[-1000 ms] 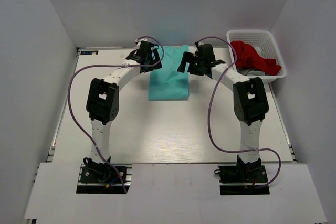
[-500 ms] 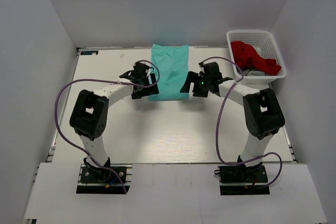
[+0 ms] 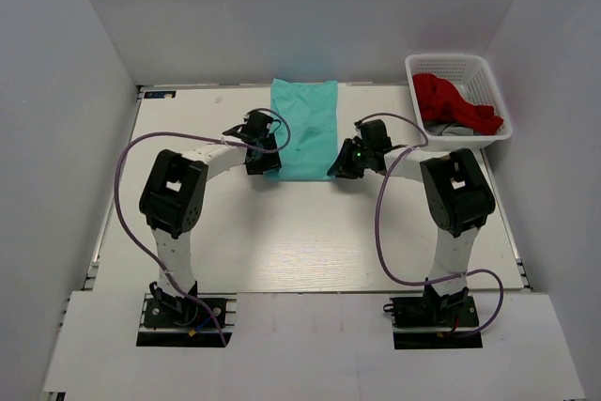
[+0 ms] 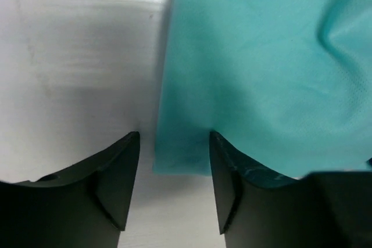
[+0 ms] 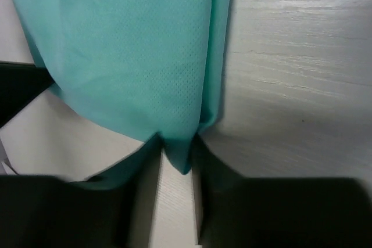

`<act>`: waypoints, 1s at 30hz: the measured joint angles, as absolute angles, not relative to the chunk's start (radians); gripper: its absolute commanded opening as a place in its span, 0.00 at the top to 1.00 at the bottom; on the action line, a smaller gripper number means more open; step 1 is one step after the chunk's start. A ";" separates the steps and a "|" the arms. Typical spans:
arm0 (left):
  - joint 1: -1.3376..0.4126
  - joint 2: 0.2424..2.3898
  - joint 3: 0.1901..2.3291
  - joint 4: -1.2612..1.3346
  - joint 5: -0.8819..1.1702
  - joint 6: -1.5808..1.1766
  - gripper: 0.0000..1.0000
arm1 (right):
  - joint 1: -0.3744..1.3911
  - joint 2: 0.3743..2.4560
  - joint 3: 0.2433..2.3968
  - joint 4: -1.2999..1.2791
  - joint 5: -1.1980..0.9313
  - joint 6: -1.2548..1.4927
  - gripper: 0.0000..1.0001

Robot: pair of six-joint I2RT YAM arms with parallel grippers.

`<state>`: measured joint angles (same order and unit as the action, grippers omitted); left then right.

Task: Fold and stack the t-shirts
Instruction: Fold the folded rectangular tshirt in 1/3 of the way, then grab one side of the 2/3 rectangular tshirt with both arms

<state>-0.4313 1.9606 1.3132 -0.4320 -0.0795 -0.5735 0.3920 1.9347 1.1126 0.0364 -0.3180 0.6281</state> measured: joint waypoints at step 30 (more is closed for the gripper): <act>-0.523 1.206 0.925 -0.697 0.499 -0.539 1.00 | 0.421 1.235 0.894 -0.583 -0.677 0.321 1.00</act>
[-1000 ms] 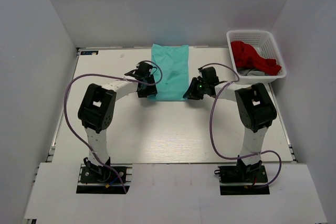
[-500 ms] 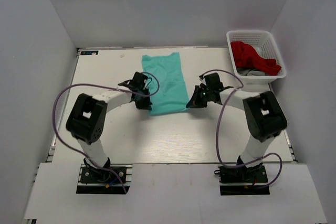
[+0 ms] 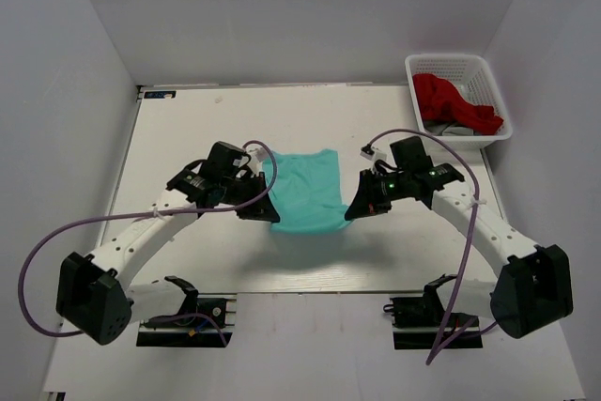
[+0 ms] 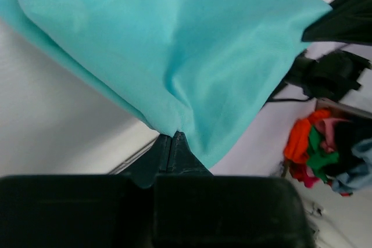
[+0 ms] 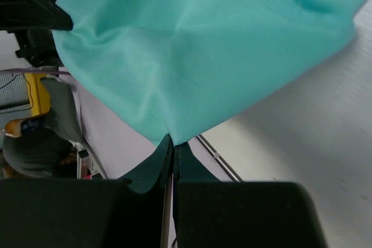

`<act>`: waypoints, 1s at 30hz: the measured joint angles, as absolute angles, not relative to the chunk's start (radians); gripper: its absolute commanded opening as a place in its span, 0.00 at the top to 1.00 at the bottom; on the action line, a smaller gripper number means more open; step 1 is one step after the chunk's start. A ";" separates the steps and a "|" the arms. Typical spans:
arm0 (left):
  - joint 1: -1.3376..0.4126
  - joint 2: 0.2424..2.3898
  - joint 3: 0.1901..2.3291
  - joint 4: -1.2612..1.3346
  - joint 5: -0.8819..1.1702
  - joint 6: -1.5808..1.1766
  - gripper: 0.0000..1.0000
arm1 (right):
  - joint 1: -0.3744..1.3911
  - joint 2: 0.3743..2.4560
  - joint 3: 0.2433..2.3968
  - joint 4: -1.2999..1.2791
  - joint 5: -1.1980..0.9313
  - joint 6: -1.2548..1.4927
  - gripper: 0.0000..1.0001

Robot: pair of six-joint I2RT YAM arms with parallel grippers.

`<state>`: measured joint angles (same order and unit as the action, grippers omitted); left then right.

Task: Fold and stack the t-shirts
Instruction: Grab one side of the 2/3 rectangular tshirt with both arms, then fold the long partially folded tshirt into a neat square

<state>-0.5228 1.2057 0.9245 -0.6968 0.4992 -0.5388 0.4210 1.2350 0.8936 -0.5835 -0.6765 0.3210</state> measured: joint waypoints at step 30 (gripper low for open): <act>-0.365 1.608 1.274 -0.664 0.274 -0.664 1.00 | 0.294 1.740 1.223 -0.421 -0.863 0.474 1.00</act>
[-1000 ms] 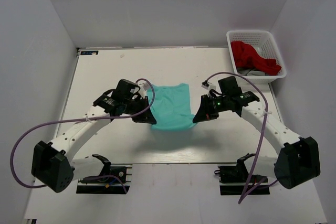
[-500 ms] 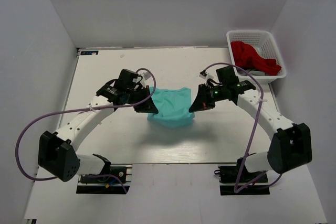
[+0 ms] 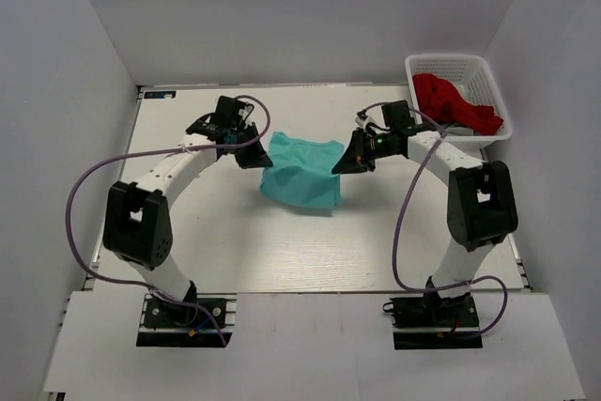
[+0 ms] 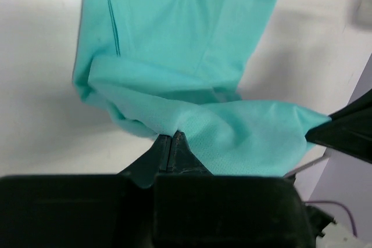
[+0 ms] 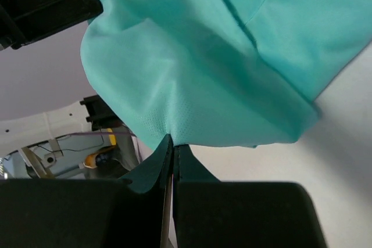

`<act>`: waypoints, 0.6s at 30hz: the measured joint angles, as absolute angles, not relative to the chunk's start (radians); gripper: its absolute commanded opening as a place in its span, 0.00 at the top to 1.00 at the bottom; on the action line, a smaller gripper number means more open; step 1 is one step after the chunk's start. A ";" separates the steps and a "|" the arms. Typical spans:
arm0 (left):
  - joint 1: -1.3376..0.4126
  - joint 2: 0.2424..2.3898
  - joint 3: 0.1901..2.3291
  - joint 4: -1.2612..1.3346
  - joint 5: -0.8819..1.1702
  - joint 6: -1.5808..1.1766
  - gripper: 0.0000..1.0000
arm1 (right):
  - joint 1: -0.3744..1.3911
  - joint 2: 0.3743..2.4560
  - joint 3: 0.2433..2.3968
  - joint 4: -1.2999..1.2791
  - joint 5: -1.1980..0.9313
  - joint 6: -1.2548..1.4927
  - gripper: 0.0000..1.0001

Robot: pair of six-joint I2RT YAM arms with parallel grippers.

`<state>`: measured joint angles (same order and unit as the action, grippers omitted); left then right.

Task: Fold and stack the t-shirts
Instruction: Fold the long partially folded tshirt into a neat square

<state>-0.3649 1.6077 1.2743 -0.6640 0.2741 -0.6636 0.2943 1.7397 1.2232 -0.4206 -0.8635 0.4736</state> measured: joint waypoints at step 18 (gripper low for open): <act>-0.237 2.368 2.105 -0.516 0.377 -0.644 0.00 | 0.165 2.397 1.967 -0.292 -0.791 0.512 0.10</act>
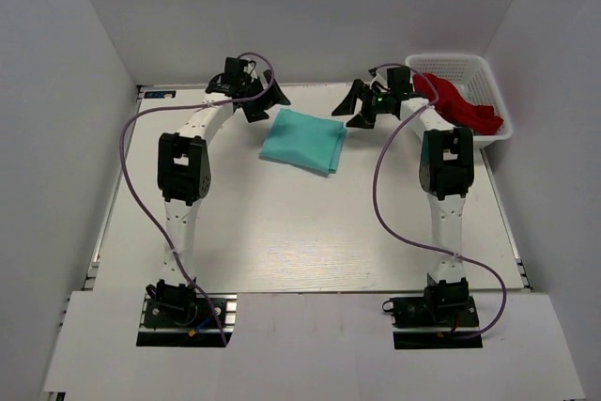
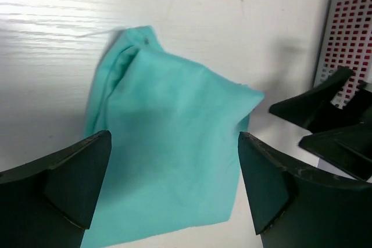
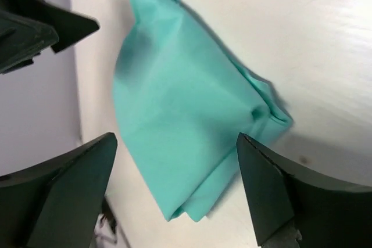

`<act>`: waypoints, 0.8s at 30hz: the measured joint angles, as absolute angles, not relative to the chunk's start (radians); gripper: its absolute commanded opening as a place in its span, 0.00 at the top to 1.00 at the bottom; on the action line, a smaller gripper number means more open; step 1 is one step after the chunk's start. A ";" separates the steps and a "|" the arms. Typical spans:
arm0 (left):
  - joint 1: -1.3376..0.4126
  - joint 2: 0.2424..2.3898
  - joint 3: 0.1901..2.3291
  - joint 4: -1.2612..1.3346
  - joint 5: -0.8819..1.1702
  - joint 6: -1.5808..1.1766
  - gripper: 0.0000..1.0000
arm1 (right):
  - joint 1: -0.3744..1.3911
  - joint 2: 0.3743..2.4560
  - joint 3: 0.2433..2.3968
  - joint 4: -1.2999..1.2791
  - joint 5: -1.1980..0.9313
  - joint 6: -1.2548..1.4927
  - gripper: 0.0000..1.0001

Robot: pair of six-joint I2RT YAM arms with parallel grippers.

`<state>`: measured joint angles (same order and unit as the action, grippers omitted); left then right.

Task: Fold and stack the t-shirts
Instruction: Fold the long partially folded tshirt into a neat square

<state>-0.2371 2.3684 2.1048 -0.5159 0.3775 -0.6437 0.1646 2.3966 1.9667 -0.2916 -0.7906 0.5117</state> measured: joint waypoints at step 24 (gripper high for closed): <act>-0.316 2.259 1.687 -0.275 0.482 -0.603 0.00 | 0.348 2.117 1.488 -0.077 -0.629 0.496 0.10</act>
<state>-0.3157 2.2585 1.6867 -0.2749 0.4824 -0.6025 0.3485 2.1166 1.4883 -0.0772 -0.6289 0.4957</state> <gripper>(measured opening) 0.994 0.904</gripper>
